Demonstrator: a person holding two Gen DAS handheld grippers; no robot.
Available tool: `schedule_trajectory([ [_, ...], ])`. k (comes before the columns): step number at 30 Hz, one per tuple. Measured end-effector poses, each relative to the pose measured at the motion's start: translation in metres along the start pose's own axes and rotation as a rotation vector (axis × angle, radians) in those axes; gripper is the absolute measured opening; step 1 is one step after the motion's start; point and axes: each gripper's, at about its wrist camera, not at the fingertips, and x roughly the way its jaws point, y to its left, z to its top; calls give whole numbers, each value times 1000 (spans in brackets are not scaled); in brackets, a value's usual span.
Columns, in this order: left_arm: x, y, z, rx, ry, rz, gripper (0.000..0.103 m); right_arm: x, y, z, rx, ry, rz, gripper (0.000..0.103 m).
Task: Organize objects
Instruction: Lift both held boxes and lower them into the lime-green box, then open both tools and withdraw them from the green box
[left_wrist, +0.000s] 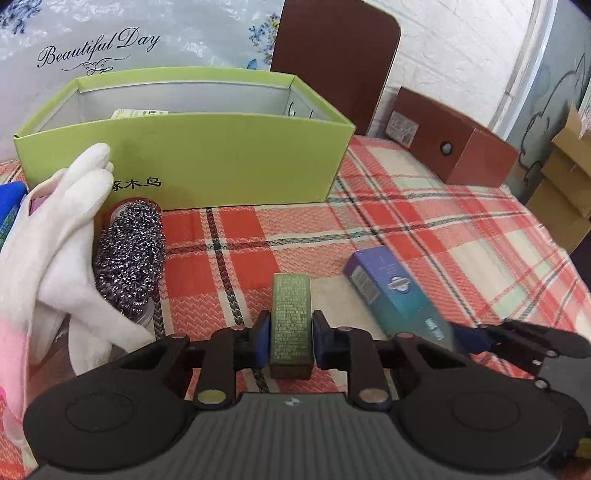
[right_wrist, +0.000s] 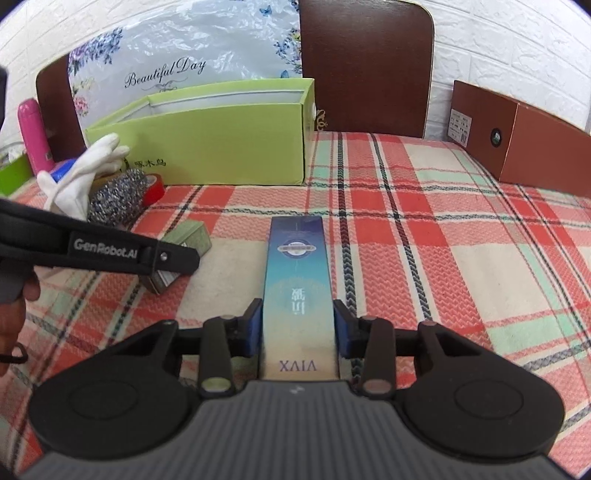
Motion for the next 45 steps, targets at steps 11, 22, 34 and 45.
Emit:
schedule_trajectory([
  [11, -86, 23, 60, 16, -256, -23, 23, -52, -11, 63, 125, -186, 207, 38],
  [22, -68, 89, 144, -38, -312, 223, 23, 0, 25, 160, 44, -308, 183, 38],
  [34, -1, 132, 155, -82, -189, 258, 23, 109, 41, 178, 9, -202, 62, 38],
  [45, 4, 135, 145, -78, -252, 248, 73, 142, 54, 171, -45, -124, 72, 48],
])
